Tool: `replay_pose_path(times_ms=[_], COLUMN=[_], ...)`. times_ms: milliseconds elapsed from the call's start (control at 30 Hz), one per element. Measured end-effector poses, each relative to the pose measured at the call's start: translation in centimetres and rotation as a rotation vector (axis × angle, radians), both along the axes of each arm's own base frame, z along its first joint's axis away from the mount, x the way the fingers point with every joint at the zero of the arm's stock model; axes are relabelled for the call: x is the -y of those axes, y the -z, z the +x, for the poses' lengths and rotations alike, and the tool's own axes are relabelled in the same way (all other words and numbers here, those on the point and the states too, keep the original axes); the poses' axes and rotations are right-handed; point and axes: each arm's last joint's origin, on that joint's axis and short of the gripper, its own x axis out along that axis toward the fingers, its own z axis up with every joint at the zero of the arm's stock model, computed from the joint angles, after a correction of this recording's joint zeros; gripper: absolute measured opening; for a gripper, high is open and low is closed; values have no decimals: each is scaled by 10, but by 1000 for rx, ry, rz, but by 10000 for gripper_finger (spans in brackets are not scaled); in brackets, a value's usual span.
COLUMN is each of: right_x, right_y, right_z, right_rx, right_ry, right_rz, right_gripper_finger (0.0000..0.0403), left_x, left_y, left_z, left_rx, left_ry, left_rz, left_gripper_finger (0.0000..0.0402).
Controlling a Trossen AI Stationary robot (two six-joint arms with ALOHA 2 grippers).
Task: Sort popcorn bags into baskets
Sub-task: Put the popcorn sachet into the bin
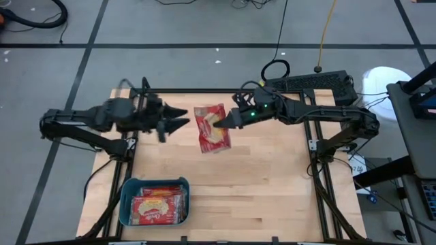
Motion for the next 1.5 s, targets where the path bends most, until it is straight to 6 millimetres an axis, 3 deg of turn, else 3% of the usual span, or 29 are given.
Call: replay_pose_path(times_ms=[167, 400, 567, 700, 933, 1100, 1200, 1500], right_x=[-4, -11, -20, -30, -42, -42, -42, -37], right_y=[6, 27, 47, 63, 78, 92, 99, 96], right_z=[1, 2, -4, -8, -16, -20, -24, -28], right_rx=[-17, 89, 142, 84, 8, -58, -74, 49], right_ry=[-114, -158, -203, -285, -392, -372, -365, -297], right_rz=[112, 288, 467, 585, 745, 819, 880, 968], right_gripper_finger=[17, 21, 14, 15, 17, 17, 17, 18], left_x=[7, 27, 49, 68, 93, 107, 113, 110], left_y=[-17, -18, -7, 8, 34, 45, 48, 70], left_z=[-24, -26, -9, 10, 38, 55, 67, 96], left_rx=[81, 78, 17, -61, -158, -205, -181, -249], left_ry=[34, 163, 244, 290, 362, 302, 278, 262], left_rz=[221, 478, 684, 815, 954, 1223, 1336, 1378], left_gripper_finger=[256, 266, 298, 318, 321, 321, 321, 311])
